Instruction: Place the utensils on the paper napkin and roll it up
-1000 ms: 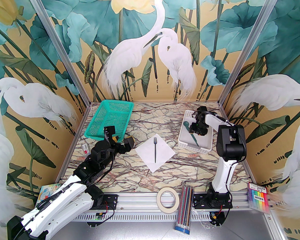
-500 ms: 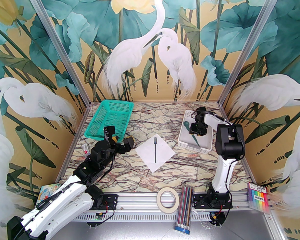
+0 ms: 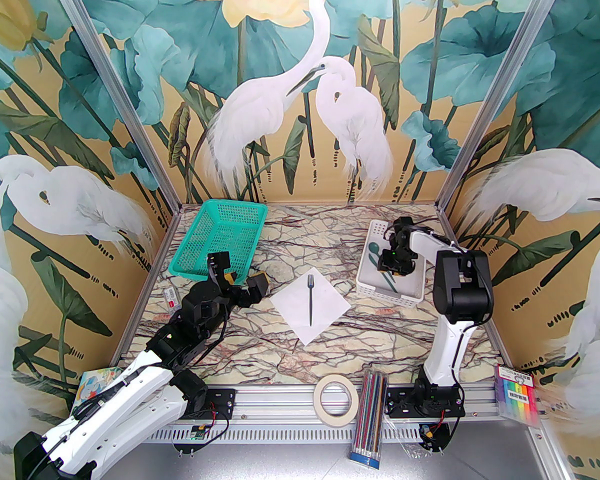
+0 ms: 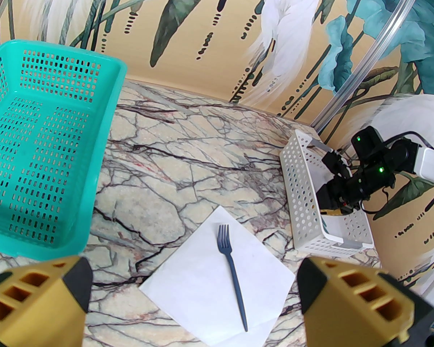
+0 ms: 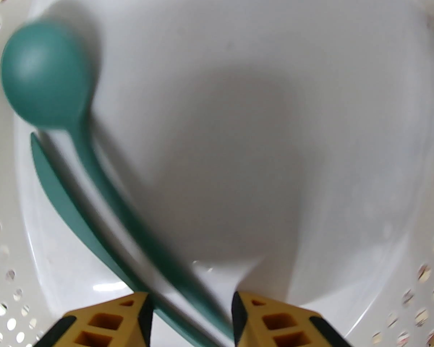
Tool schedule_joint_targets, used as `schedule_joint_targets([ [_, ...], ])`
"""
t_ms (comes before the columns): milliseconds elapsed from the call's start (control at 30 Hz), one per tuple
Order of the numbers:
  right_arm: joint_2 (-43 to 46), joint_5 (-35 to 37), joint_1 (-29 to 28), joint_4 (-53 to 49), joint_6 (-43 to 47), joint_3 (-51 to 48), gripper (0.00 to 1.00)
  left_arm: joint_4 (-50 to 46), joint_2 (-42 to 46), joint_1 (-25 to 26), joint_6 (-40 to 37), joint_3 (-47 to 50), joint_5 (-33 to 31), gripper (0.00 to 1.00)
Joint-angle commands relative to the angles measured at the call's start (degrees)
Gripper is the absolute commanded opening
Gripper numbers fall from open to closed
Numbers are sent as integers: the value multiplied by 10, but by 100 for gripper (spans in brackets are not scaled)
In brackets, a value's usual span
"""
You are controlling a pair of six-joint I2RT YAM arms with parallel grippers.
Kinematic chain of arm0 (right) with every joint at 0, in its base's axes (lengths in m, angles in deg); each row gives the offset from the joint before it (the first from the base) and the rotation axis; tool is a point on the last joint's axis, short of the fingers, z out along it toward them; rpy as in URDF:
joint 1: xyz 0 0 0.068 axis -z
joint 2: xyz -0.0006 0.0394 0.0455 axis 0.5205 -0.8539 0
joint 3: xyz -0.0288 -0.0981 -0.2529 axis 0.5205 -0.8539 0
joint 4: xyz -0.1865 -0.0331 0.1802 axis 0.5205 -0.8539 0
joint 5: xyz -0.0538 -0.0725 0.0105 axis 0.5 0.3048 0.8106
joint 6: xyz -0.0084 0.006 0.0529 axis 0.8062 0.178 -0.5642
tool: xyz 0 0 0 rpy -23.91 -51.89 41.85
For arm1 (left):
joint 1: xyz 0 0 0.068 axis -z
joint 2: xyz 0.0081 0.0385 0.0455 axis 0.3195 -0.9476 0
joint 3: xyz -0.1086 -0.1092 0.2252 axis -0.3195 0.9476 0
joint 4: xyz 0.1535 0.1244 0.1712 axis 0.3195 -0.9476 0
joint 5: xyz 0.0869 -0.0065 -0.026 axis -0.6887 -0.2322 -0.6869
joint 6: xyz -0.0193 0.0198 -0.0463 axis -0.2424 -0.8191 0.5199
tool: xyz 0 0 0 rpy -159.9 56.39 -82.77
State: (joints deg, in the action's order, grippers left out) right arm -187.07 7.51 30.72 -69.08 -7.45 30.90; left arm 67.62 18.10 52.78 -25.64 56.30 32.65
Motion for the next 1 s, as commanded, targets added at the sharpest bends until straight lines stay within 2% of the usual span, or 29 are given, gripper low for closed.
schedule_joint_targets([
  [0, 28, -22, -5, -16, -5, -9, 46, -11, 9, -1, -10, -19, -9, 99],
  [167, 39, 16, -3, -32, 4, 9, 48, -9, 7, 0, -7, -20, -4, 99],
  [333, 13, 44, -1, -43, 15, 40, 47, -8, 5, 0, -8, -21, -4, 100],
  [967, -68, 42, -1, -50, 24, 73, 42, -16, 6, 0, -8, -26, -6, 99],
])
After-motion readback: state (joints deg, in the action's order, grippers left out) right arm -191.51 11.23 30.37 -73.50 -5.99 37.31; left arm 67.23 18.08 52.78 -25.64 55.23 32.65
